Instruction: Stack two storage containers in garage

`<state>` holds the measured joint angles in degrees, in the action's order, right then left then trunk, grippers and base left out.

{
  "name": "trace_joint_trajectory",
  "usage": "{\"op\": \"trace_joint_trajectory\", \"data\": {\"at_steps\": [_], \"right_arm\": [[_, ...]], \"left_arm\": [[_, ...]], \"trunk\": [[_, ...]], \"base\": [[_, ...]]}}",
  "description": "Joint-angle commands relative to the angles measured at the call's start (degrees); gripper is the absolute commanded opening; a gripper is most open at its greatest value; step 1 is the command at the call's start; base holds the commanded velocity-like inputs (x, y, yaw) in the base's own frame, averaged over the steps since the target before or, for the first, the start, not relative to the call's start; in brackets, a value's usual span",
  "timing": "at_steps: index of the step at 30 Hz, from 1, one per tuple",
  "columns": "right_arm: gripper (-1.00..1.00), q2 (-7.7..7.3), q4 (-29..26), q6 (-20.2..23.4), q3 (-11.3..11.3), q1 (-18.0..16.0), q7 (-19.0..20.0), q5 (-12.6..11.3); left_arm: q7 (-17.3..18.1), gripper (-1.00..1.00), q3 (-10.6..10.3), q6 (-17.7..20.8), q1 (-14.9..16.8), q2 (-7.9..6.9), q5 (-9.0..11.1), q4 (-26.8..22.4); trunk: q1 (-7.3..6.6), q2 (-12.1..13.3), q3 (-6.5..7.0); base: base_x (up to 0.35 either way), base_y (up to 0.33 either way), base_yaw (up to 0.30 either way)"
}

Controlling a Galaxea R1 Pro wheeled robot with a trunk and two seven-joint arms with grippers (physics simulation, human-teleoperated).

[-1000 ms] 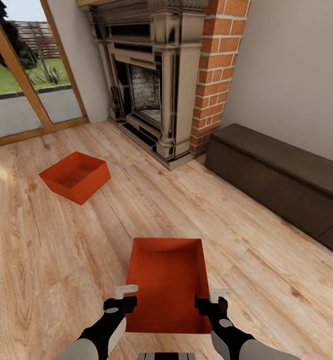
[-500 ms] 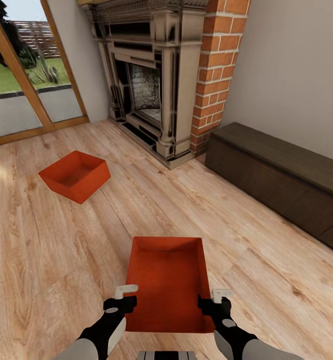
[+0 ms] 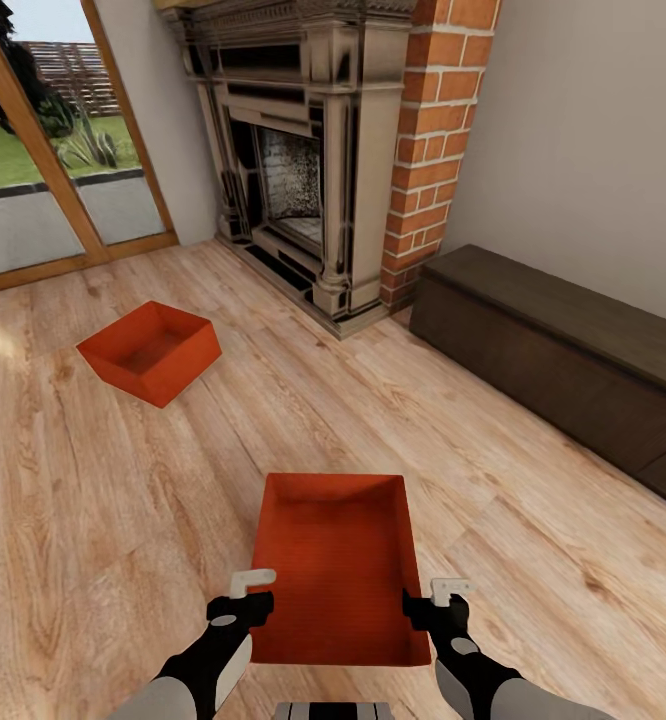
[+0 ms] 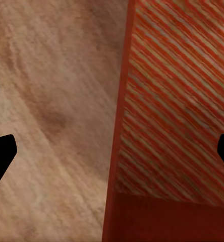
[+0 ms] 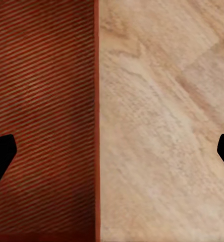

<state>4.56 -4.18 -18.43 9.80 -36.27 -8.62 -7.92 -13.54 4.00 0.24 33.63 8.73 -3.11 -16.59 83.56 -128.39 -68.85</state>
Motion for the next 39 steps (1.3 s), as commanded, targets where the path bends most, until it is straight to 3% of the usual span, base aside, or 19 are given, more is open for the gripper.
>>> {"op": "trace_joint_trajectory", "data": {"at_steps": [1,39], "right_arm": [[1.0,0.01,0.1,-0.2,0.5,0.0,-0.2,-0.6],[1.0,0.45,0.1,-0.3,0.7,0.0,-0.1,0.0]], "left_arm": [[0.0,1.0,0.4,0.0,0.0,0.05,-0.3,0.0],[-0.1,1.0,0.5,0.0,0.0,0.05,-0.3,-0.1]], "trunk": [[-0.01,0.0,-0.04],[-0.01,0.0,-0.04]], "base": [[0.0,0.0,0.0],[0.0,0.0,0.0]]}}
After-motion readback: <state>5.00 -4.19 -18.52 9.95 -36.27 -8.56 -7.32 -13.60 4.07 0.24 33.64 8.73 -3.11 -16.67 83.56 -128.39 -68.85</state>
